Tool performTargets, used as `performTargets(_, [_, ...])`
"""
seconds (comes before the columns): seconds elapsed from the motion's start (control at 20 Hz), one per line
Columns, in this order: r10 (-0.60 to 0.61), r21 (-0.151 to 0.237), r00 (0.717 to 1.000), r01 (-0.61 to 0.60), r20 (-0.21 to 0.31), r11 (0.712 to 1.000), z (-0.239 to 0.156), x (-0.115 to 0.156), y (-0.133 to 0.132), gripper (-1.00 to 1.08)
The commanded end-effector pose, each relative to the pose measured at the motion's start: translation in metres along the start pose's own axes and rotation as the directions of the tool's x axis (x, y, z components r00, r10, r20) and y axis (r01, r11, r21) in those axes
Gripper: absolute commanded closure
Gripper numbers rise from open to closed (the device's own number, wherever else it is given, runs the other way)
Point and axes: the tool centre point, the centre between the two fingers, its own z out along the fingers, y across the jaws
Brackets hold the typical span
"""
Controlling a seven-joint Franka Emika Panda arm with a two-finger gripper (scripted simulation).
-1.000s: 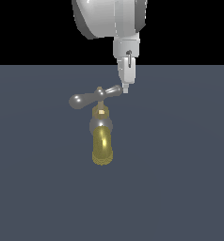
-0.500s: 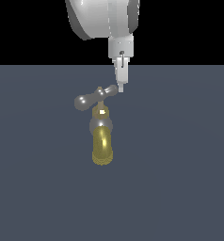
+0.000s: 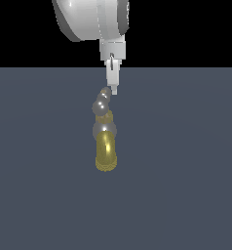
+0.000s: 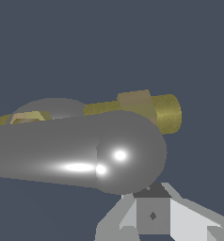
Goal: Turn on the faucet by rotating a designated handle.
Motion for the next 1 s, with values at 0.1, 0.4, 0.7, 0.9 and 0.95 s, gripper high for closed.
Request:
performTargets(0.1, [-0.012,0.001,1.0,0.012,-0.005,1.0,-0.001,0.019,-0.009,1.08])
performTargets(0.4, [-0.033,0.001,0.999,0.033,-0.013,0.999,-0.002,0.051,-0.023,1.08])
performTargets(0.7, [-0.054,0.002,0.998,0.054,-0.021,0.999,-0.004,0.085,-0.04,1.08])
performTargets(0.9, [-0.069,0.002,0.997,0.069,-0.027,0.998,-0.005,0.109,-0.052,1.08])
performTargets(0.95, [-0.073,0.002,0.997,0.073,-0.029,0.997,-0.006,0.115,-0.055,1.08])
